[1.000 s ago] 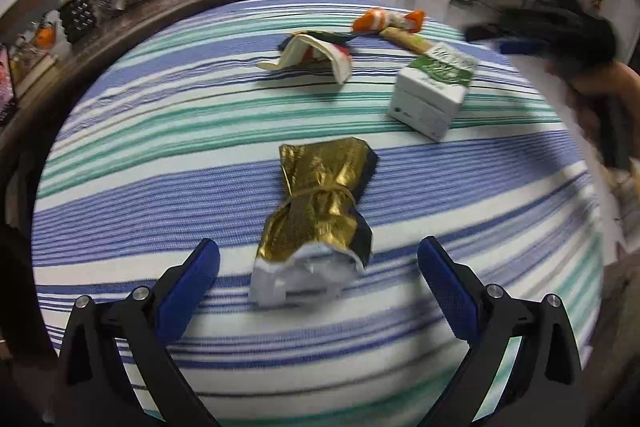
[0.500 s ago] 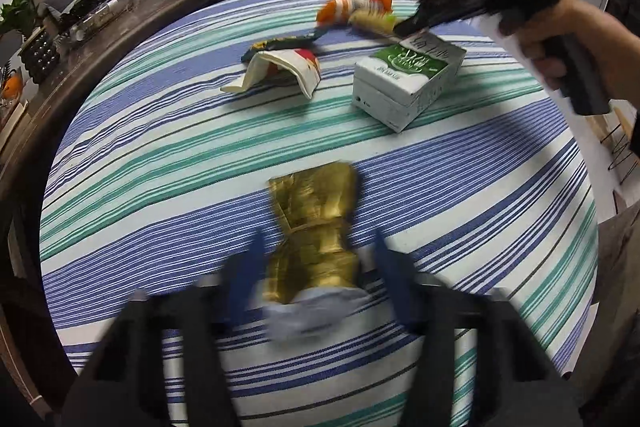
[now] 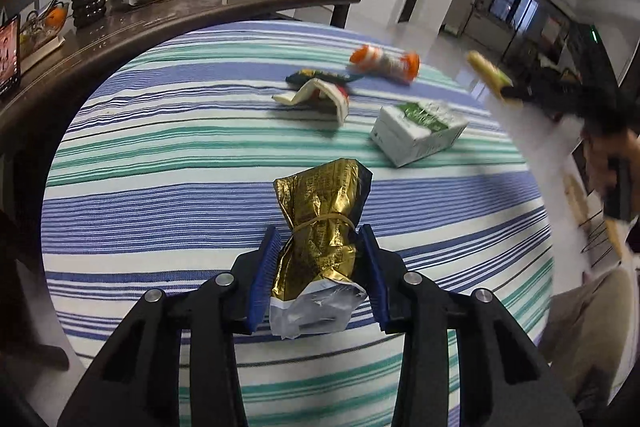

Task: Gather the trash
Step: 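Grasp the beige snack stick wrapper with the right tool while the left tool holds the foil bag, then carry both items over the wastebasket and open both tools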

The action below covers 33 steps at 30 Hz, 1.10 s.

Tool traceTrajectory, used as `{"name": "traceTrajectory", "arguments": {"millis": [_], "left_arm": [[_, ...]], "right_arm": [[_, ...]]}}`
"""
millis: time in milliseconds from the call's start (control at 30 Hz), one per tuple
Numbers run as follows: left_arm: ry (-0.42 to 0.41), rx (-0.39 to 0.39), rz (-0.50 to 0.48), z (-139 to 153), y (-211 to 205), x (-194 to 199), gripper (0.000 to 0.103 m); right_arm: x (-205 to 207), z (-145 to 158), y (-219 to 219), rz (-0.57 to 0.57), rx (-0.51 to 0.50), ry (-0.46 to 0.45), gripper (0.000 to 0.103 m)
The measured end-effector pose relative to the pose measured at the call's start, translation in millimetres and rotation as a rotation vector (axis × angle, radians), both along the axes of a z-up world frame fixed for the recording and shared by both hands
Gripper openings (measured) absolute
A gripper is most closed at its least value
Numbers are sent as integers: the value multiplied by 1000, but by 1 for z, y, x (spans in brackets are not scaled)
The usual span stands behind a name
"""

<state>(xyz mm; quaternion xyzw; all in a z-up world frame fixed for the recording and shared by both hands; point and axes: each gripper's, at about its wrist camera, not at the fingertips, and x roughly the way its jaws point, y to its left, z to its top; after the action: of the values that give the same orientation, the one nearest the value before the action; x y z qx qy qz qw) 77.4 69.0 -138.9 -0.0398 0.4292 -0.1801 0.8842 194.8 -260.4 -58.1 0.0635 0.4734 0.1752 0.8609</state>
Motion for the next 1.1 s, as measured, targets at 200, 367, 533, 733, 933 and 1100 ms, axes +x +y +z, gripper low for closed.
{"name": "traceTrajectory", "arguments": {"millis": [200, 367, 533, 733, 933, 1100], "left_arm": [[-29, -19, -7, 16, -15, -1, 40], [-44, -26, -19, 25, -26, -6, 40], [-57, -32, -46, 30, -40, -9, 40], [-55, -27, -91, 28, -68, -7, 40], [-51, -55, -148, 32, -110, -6, 40], [-46, -73, -269, 39, -183, -5, 40]], "right_arm": [[-33, 3, -13, -12, 64, 0, 20], [-46, 6, -16, -13, 89, 0, 20], [-56, 8, -22, -8, 118, 7, 20], [-66, 7, -35, -15, 139, 9, 20], [-74, 5, -56, -40, 128, 4, 20], [-86, -4, -101, -109, 99, 16, 20]]}}
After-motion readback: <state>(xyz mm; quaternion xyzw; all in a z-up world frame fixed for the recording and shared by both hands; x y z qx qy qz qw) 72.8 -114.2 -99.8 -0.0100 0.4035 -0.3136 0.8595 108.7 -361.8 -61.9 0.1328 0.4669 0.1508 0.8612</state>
